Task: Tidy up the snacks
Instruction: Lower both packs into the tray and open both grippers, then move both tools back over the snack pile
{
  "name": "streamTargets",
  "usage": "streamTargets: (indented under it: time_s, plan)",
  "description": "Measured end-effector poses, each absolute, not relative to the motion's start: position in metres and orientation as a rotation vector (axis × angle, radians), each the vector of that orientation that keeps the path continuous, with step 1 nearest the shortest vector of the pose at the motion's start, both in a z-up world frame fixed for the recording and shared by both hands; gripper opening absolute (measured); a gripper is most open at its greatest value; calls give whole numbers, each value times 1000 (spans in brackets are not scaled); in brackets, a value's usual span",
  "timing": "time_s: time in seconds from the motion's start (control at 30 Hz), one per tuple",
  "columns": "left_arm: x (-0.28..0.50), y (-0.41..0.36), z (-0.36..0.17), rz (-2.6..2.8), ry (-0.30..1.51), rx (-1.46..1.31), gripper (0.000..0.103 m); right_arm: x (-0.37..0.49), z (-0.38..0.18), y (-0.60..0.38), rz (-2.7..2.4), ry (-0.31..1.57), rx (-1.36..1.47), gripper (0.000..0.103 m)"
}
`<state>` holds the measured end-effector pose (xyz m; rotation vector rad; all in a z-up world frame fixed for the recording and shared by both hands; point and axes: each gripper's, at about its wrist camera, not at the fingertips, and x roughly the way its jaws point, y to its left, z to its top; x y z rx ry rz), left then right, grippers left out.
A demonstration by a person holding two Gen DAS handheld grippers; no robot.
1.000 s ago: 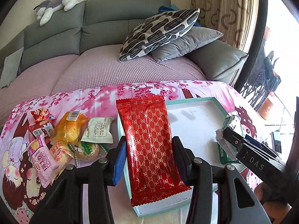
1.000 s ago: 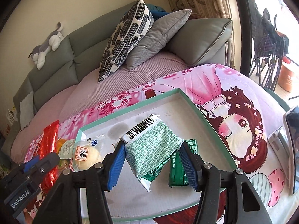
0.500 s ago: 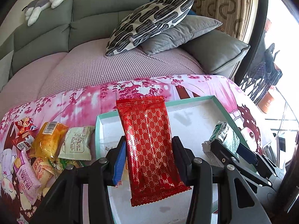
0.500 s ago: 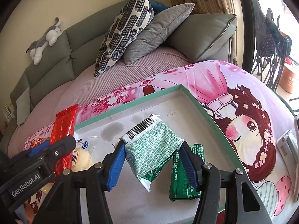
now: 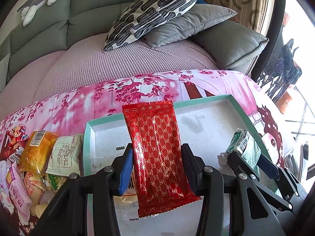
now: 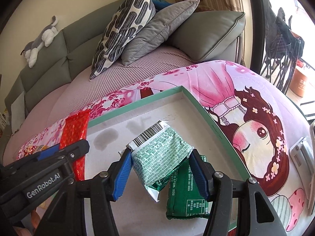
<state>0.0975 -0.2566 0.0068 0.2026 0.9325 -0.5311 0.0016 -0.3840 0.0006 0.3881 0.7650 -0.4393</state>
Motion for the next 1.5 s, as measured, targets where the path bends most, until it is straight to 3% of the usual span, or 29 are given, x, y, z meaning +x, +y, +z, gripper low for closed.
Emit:
streamTargets:
  time_s: [0.43, 0.63, 0.87, 1.2, 1.23, 1.27, 1.3, 1.5]
  plan:
    - [94, -252, 12, -511, 946, 205, 56, 6, 4, -377, -437, 805, 324, 65]
    - [87, -241, 24, -495, 927, 193, 58, 6, 7, -367, -433, 826, 272, 80]
    - [85, -214, 32, -449, 915, 158, 67, 1, 11, -357, -441, 849, 230, 86]
    - [83, -187, 22, -398, 933, 147, 69, -2, 10, -357, -447, 872, 239, 86]
    - [84, -185, 20, -394, 934, 142, 77, -2, 9, -358, -445, 876, 242, 87]
    - [85, -183, 19, -385, 932, 137, 92, -2, 8, -358, -440, 880, 246, 94]
    - [85, -180, 19, -373, 924, 135, 97, -2, 7, -359, -439, 881, 247, 100]
    - [90, -163, 19, -330, 903, 81, 100, -2, 4, -360, -441, 871, 255, 103]
